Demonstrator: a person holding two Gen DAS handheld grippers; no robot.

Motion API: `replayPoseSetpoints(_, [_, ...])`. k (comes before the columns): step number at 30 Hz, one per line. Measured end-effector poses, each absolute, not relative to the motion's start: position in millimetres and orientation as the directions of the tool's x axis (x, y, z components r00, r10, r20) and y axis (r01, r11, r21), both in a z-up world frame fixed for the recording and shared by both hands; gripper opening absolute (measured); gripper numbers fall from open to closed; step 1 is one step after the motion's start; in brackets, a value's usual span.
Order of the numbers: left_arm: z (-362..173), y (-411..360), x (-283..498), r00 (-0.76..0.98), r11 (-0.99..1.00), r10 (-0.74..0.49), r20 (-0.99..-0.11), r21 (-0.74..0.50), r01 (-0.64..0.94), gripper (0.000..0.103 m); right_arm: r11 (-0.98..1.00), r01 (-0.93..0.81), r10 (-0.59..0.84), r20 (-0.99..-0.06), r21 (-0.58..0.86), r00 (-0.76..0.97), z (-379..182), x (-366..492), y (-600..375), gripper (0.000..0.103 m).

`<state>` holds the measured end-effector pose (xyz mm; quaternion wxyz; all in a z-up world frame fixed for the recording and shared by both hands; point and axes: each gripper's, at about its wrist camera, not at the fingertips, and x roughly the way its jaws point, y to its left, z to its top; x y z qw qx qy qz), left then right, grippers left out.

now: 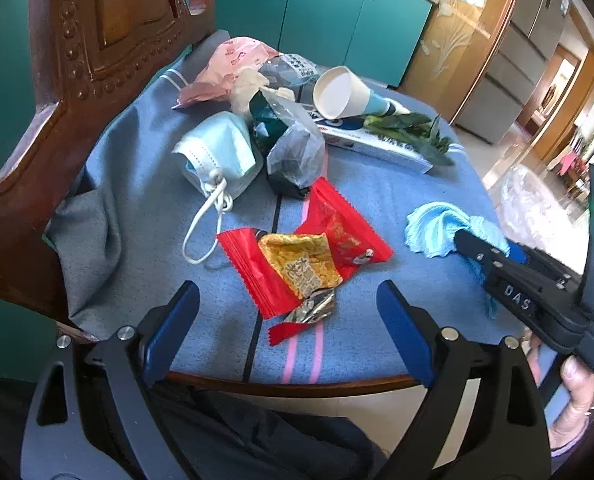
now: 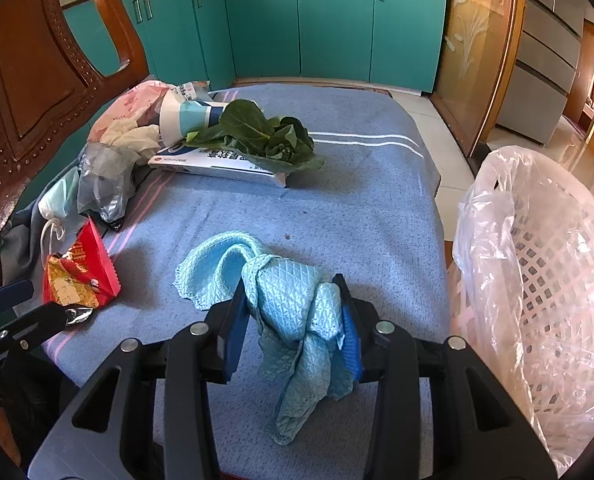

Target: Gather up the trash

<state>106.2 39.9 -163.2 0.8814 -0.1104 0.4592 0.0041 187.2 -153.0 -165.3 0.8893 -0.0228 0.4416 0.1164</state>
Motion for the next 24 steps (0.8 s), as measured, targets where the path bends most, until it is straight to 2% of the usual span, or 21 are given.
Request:
replayPoseSetpoints(9, [-166, 56, 116, 0.564, 0.946, -0.130, -0.815, -0.272, -0.175, 0.093, 0.971, -0.232, 0.189, -0.781, 0.058, 0.595, -163, 188, -156, 0.061])
replayPoseSetpoints(15, [-168, 32, 144, 0.543, 0.983, -0.046, -0.839, -0.135, -0.126, 0.093, 0.967, -0.250, 0.187, -0.777, 0.040, 0.601, -161, 196, -152, 0.068])
replayPoseSetpoints(18, [-175, 26, 155, 0.524, 0.985, -0.039, -0.851, -0.120, -0.122, 0.093, 0.965, -0.261, 0.174, -0.781, 0.015, 0.600, -163, 201, -147, 0.068])
replayPoseSetpoints(20, [-179, 24, 159, 0.518, 0.986, -0.043, -0.855, -0.119, -0.115, 0.090, 0.964, -0.266, 0.160, -0.781, -0.008, 0.604, -164, 202, -144, 0.068])
replayPoseSetpoints(22, [-181, 20, 161, 0.515, 0.991, -0.031, -0.857, -0.094, -0.098, 0.077, 0.961, -0.276, 0.151, -0.781, -0.028, 0.606, -166, 203, -141, 0.068])
replayPoseSetpoints(24, [-183, 20, 161, 0.512, 0.991, -0.042, -0.858, -0.100, -0.086, 0.071, 0.957, -0.286, 0.142, -0.784, -0.048, 0.604, -169, 203, -136, 0.066])
